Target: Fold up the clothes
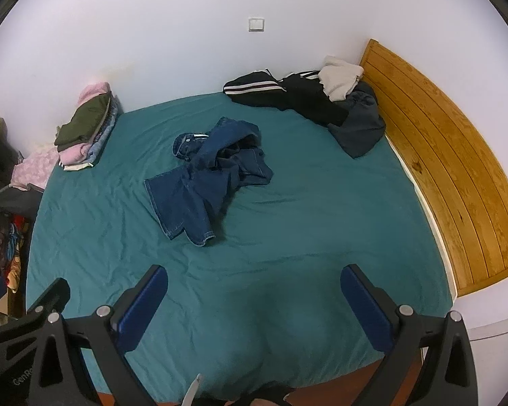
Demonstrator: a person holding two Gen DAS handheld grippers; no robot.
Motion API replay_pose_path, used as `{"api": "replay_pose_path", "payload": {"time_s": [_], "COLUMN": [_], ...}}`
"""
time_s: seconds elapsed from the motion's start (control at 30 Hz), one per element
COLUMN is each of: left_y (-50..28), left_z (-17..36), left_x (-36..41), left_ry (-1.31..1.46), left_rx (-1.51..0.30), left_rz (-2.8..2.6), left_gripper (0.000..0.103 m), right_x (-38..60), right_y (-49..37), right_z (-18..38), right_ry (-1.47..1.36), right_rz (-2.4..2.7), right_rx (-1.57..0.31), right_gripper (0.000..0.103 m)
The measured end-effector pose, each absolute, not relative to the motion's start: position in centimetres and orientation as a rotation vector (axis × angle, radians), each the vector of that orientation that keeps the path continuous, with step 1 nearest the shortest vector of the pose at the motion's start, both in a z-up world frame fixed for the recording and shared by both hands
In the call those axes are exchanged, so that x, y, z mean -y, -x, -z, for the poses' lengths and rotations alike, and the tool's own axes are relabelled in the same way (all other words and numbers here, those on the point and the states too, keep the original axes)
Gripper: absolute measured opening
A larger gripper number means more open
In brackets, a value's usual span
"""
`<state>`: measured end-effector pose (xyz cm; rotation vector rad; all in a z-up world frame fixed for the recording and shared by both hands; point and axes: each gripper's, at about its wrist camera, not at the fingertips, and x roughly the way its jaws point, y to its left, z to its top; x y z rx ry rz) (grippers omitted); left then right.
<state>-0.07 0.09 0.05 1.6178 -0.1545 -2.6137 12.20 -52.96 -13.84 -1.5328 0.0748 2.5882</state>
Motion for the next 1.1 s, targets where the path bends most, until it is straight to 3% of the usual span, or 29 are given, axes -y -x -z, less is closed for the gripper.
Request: {"api": "replay_pose_path", "payload": {"time_s": [1.1], "left_y": [1.7], "left_z": [-0.3], "left_x": [-0.2], "left_ry": [-1.62], "left_rx": [0.162], "left_rz": [2.611], "left_gripper": [0.103], "right_x": [51.9], "right_y": [-10.5], "right_z": [14.2], "right_ry": [1.532], "right_rz": [-2.616], "right_rx": [-0.039], "right_gripper": [0.103]}}
